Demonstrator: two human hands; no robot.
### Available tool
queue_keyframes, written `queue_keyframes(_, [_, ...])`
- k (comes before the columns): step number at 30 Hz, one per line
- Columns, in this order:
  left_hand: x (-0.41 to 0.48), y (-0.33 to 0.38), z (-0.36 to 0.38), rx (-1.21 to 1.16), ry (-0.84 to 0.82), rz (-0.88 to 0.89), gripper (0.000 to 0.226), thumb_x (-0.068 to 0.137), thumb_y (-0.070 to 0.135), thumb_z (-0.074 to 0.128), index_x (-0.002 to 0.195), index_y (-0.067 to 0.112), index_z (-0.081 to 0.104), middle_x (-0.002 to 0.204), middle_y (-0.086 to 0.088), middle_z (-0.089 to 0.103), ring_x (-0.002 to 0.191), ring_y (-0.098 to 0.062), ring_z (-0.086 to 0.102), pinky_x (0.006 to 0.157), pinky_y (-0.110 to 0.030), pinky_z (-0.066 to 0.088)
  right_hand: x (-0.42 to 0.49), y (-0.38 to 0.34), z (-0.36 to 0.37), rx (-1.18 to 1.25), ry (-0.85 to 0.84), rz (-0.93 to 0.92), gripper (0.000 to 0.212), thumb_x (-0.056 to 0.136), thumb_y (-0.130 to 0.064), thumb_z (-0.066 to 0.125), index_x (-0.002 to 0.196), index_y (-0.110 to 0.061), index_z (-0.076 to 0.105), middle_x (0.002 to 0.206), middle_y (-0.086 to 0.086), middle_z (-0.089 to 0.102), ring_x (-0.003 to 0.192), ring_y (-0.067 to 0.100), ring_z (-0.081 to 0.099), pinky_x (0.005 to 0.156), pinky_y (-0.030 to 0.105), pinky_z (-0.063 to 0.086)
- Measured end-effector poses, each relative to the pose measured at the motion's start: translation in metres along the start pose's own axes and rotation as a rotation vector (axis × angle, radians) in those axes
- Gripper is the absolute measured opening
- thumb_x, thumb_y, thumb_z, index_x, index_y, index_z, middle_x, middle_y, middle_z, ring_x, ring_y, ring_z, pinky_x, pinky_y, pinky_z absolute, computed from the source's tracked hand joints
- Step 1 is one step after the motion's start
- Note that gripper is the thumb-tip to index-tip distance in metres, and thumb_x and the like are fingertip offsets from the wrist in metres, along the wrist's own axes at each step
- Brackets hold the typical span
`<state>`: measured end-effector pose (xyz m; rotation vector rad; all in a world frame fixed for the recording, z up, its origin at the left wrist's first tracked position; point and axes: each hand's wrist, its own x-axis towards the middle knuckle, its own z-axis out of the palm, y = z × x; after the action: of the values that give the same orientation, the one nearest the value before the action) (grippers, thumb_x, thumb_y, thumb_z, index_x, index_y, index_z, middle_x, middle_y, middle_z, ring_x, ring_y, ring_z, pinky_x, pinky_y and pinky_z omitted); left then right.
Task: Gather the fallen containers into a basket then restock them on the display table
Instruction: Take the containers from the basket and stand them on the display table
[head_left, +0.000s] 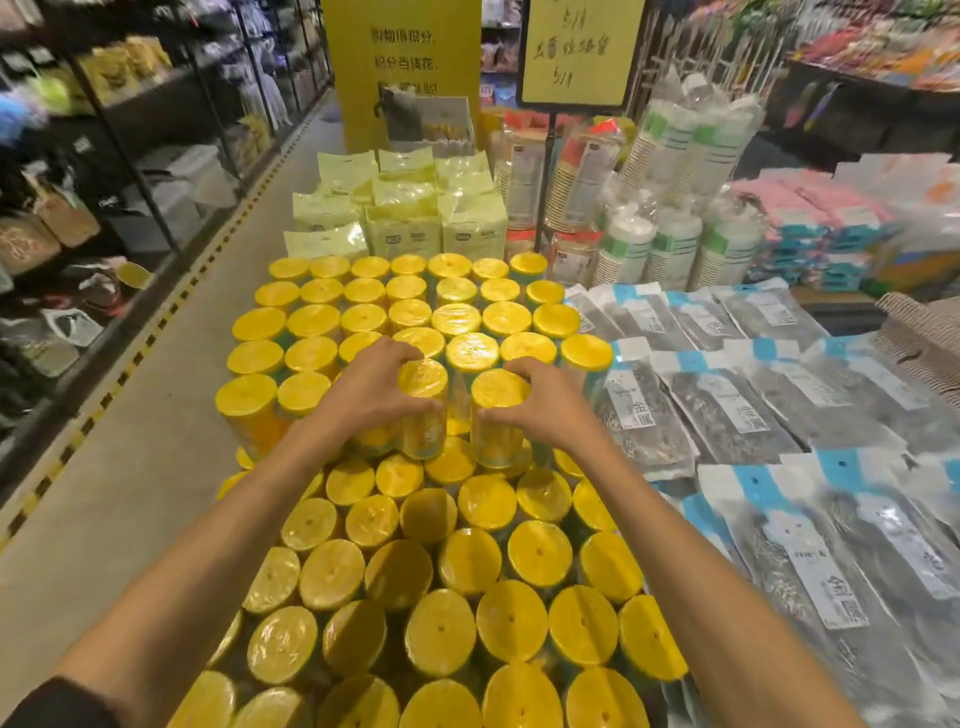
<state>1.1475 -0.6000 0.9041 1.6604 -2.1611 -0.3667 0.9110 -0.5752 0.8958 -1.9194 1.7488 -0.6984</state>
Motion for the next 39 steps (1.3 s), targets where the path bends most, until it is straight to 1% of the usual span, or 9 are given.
queue_keyframes(2, [0.011, -0.005, 0.002, 0.037, -0.018, 0.01, 0.081, 0.064, 0.058, 0.083, 0.13, 0.019, 0.057, 0.124, -0.003, 0.056, 0.114, -0.021, 0.054, 0.09, -0.033, 0.046, 0.014, -0.002, 0.004, -0.059, -0.013, -0.012, 0.084, 0.067, -0.056, 0.083, 0.137, -0.018, 0.054, 0.135, 0.001, 0.059, 0.122, 0.02, 0.055, 0.093, 0.033, 0.046])
queue_keyframes(6, [0.025, -0.013, 0.006, 0.069, -0.024, 0.018, 0.081, 0.064, 0.06, 0.082, 0.13, 0.02, 0.057, 0.123, -0.003, 0.056, 0.113, -0.021, 0.054, 0.089, -0.034, 0.047, 0.034, -0.004, 0.017, -0.074, -0.05, -0.012, 0.086, 0.067, -0.054, 0.084, 0.137, -0.015, 0.053, 0.136, 0.003, 0.057, 0.123, 0.021, 0.053, 0.093, 0.033, 0.047])
queue_keyframes(8, [0.028, -0.017, 0.01, 0.075, -0.045, 0.025, 0.082, 0.064, 0.06, 0.082, 0.131, 0.02, 0.056, 0.126, -0.002, 0.056, 0.118, -0.02, 0.052, 0.091, -0.033, 0.047, 0.037, -0.002, 0.026, -0.06, -0.039, -0.014, 0.086, 0.066, -0.053, 0.085, 0.136, -0.013, 0.054, 0.133, 0.005, 0.054, 0.121, 0.021, 0.053, 0.092, 0.032, 0.046])
queue_keyframes(13, [0.033, -0.025, 0.015, 0.054, -0.067, 0.047, 0.083, 0.064, 0.062, 0.081, 0.131, 0.019, 0.055, 0.124, 0.002, 0.055, 0.113, -0.016, 0.052, 0.085, -0.027, 0.043, 0.035, 0.001, 0.045, 0.007, 0.023, 0.018, 0.082, 0.065, -0.053, 0.086, 0.132, -0.017, 0.054, 0.127, 0.002, 0.049, 0.113, 0.018, 0.055, 0.09, 0.035, 0.051])
queue_keyframes(15, [0.033, -0.026, 0.016, 0.062, -0.073, 0.051, 0.084, 0.064, 0.061, 0.081, 0.132, 0.02, 0.055, 0.125, 0.002, 0.054, 0.113, -0.016, 0.052, 0.087, -0.028, 0.044, 0.034, 0.0, 0.049, -0.007, 0.039, 0.018, 0.082, 0.066, -0.054, 0.085, 0.131, -0.017, 0.053, 0.127, 0.002, 0.049, 0.111, 0.018, 0.055, 0.088, 0.037, 0.052])
queue_keyframes(19, [0.03, -0.029, 0.019, 0.089, -0.11, 0.055, 0.084, 0.066, 0.059, 0.081, 0.134, 0.02, 0.054, 0.129, 0.0, 0.053, 0.118, -0.018, 0.051, 0.094, -0.033, 0.045, 0.031, -0.002, 0.05, -0.025, 0.048, 0.016, 0.083, 0.066, -0.054, 0.084, 0.133, -0.017, 0.052, 0.129, 0.003, 0.049, 0.113, 0.019, 0.054, 0.089, 0.036, 0.05])
queue_keyframes(26, [0.026, -0.03, 0.016, 0.093, -0.12, 0.06, 0.086, 0.066, 0.061, 0.081, 0.135, 0.019, 0.054, 0.129, -0.001, 0.054, 0.118, -0.018, 0.051, 0.094, -0.033, 0.046, 0.03, -0.009, 0.049, -0.04, 0.05, 0.026, 0.083, 0.066, -0.053, 0.085, 0.132, -0.016, 0.051, 0.129, 0.003, 0.049, 0.113, 0.02, 0.054, 0.088, 0.035, 0.049])
queue_keyframes(32, [0.021, -0.028, 0.017, 0.1, -0.118, 0.066, 0.087, 0.067, 0.061, 0.079, 0.138, 0.02, 0.051, 0.131, 0.0, 0.052, 0.118, -0.019, 0.052, 0.092, -0.035, 0.048, 0.027, -0.01, 0.051, -0.031, 0.04, 0.034, 0.086, 0.065, -0.055, 0.084, 0.133, -0.016, 0.049, 0.13, 0.003, 0.046, 0.114, 0.02, 0.053, 0.09, 0.04, 0.051])
queue_keyframes(39, [0.015, -0.026, 0.014, 0.149, -0.129, 0.085, 0.09, 0.069, 0.063, 0.077, 0.142, 0.021, 0.046, 0.133, -0.002, 0.051, 0.119, -0.022, 0.053, 0.091, -0.039, 0.049, 0.025, -0.01, 0.05, -0.021, 0.011, 0.046, 0.086, 0.067, -0.054, 0.084, 0.134, -0.015, 0.046, 0.131, 0.003, 0.046, 0.116, 0.02, 0.051, 0.091, 0.039, 0.05])
